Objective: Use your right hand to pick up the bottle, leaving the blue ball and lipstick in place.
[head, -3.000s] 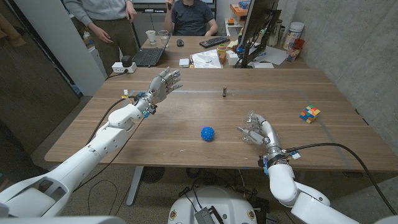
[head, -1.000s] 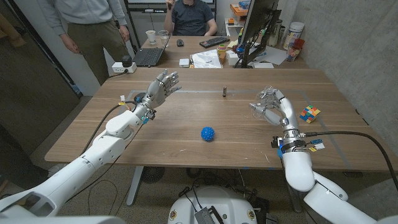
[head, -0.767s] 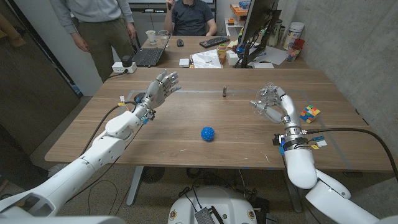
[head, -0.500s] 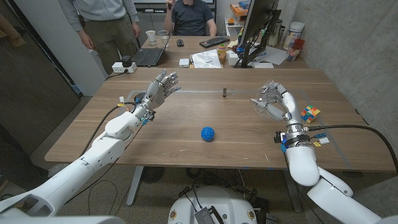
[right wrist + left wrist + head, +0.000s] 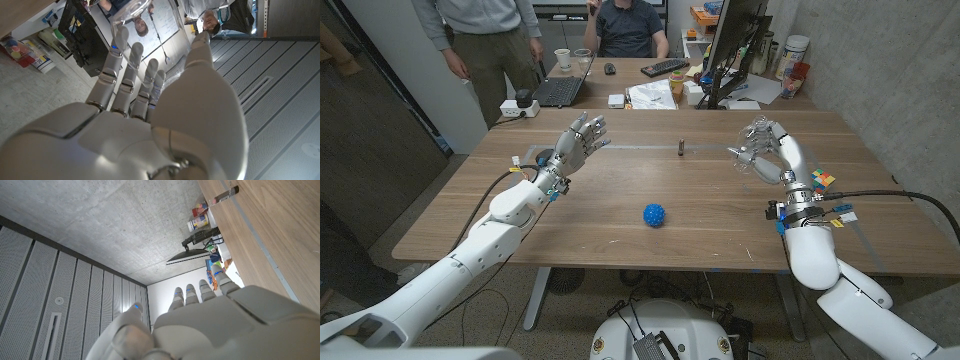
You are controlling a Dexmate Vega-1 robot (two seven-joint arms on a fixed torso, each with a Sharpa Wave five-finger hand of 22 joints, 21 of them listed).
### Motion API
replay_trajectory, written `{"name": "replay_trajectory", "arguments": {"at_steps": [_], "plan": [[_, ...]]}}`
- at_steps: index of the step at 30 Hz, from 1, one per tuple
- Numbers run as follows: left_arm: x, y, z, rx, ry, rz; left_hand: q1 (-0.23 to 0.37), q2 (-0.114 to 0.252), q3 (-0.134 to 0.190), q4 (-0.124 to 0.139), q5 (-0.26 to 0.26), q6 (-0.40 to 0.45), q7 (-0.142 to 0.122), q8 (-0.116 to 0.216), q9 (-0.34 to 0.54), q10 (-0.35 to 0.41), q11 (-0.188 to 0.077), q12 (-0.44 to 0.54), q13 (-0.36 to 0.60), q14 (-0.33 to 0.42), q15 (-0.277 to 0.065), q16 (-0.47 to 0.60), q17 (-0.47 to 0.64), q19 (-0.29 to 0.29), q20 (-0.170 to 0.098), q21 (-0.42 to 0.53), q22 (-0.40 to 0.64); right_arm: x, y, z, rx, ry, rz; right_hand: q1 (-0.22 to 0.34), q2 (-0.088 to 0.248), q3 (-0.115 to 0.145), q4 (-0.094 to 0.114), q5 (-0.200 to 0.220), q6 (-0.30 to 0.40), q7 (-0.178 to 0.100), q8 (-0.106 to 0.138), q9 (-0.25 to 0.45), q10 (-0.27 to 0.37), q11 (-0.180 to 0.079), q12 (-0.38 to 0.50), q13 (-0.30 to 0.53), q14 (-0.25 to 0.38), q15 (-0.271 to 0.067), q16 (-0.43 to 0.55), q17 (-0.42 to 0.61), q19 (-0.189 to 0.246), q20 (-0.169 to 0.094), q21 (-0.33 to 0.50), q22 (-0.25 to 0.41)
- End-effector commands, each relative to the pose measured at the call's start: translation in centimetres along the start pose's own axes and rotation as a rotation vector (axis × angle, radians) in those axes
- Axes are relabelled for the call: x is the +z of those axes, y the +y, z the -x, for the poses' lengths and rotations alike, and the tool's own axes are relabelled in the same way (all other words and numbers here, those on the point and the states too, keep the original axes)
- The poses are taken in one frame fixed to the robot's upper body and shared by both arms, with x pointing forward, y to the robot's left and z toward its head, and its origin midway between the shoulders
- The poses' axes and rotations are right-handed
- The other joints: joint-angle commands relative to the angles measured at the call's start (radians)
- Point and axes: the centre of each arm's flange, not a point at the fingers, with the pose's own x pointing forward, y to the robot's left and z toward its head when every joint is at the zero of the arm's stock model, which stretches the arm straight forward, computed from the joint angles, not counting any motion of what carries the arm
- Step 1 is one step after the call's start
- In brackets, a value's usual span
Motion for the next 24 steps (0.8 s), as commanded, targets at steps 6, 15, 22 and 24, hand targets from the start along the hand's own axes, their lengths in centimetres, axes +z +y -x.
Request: {"name": "replay_trajectory", "arguments": {"at_steps": [6, 15, 22, 24], "plan": [[-0.4, -0.2, -0.6, 0.003, 0.0, 0.016, -0.006, 0.052, -0.005, -0.001, 0.009, -0.008, 0.002, 0.005, 0.002, -0.005, -0.005, 0.003, 0.005, -0.002, -0.002, 0.002, 0.002, 0.007, 0.002, -0.003, 0.003, 0.8, -1.5, -1.9, -0.022, -0.044, 0.028, 0.162, 0.171, 0.039, 0.017, -0.005, 0.173, -0.069, 0.038, 0.001, 0.042, -0.03, 0.043, 0.144, 0.212, -0.256, 0.014, 0.196, 0.188, -0.228, 0.035, 0.003], [-0.5, 0.0, -0.7, 0.018, -0.001, 0.019, -0.006, 0.053, -0.009, -0.001, 0.011, -0.008, 0.001, 0.005, 0.002, -0.005, -0.004, 0.003, 0.005, -0.003, -0.002, 0.002, 0.002, 0.008, 0.002, -0.004, 0.003, 1.0, -2.2, -3.2, -0.027, -0.083, 0.029, 0.163, 0.17, 0.042, 0.019, -0.008, 0.174, -0.067, 0.05, 0.002, 0.046, -0.031, 0.049, 0.142, 0.224, -0.259, 0.013, 0.211, 0.197, -0.234, 0.055, 0.002], [-0.7, 0.0, -0.7, 0.039, -0.001, 0.027, -0.005, 0.053, -0.011, -0.001, 0.012, -0.009, 0.001, 0.005, 0.002, -0.004, -0.003, 0.003, 0.005, -0.003, -0.002, 0.002, 0.002, 0.008, 0.002, -0.004, 0.003, 1.1, -2.3, -3.8, -0.011, -0.087, 0.031, 0.162, 0.171, 0.045, 0.021, -0.01, 0.179, -0.068, 0.063, 0.002, 0.053, -0.032, 0.055, 0.141, 0.23, -0.26, 0.008, 0.223, 0.198, -0.235, 0.07, 0.0], [-0.7, -0.1, -0.7, 0.037, 0.002, 0.029, -0.005, 0.054, -0.012, -0.001, 0.013, -0.009, 0.001, 0.005, 0.002, -0.004, -0.004, 0.003, 0.005, -0.003, -0.002, 0.002, 0.002, 0.008, 0.002, -0.004, 0.003, 1.0, -2.4, -3.8, -0.014, -0.086, 0.024, 0.162, 0.172, 0.046, 0.022, -0.01, 0.178, -0.064, 0.066, 0.002, 0.054, -0.032, 0.057, 0.14, 0.233, -0.26, 0.008, 0.227, 0.198, -0.236, 0.074, 0.0]]}}
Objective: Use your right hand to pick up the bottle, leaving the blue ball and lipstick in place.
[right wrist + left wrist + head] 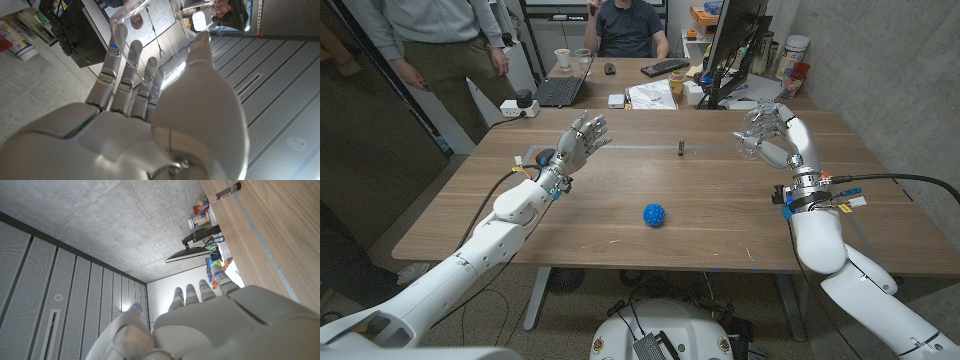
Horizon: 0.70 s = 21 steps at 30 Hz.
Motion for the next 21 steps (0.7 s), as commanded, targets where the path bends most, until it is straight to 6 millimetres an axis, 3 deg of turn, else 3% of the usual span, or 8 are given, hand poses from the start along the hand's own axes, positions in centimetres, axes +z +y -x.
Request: {"name": "replay_trajectory", "arguments": {"at_steps": [1, 21], "plan": [[-0.4, -0.1, -0.1, 0.021, 0.007, 0.015, -0.005, 0.054, -0.004, -0.001, 0.005, -0.009, 0.002, 0.005, 0.002, -0.004, -0.004, 0.003, 0.005, -0.003, -0.002, 0.002, 0.002, 0.008, 0.001, 0.0, 0.003, -0.1, -0.6, -1.1, 0.009, -0.016, 0.002, 0.162, 0.172, 0.046, 0.022, -0.002, 0.166, -0.081, 0.067, 0.003, 0.049, -0.036, 0.046, 0.134, 0.212, -0.282, -0.001, 0.2, 0.186, -0.249, 0.013, 0.002], [-0.5, -1.2, -0.5, 0.032, -0.002, 0.017, -0.005, 0.056, -0.01, -0.002, 0.008, -0.008, 0.002, 0.005, 0.002, -0.005, -0.004, 0.003, 0.005, -0.003, -0.002, 0.002, 0.002, 0.009, 0.002, -0.001, 0.003, 0.1, -1.7, -0.6, 0.002, -0.039, -0.003, 0.16, 0.173, 0.055, 0.027, -0.007, 0.157, -0.079, 0.097, 0.007, 0.05, -0.041, 0.055, 0.128, 0.224, -0.284, -0.017, 0.228, 0.181, -0.252, 0.048, -0.007]]}}
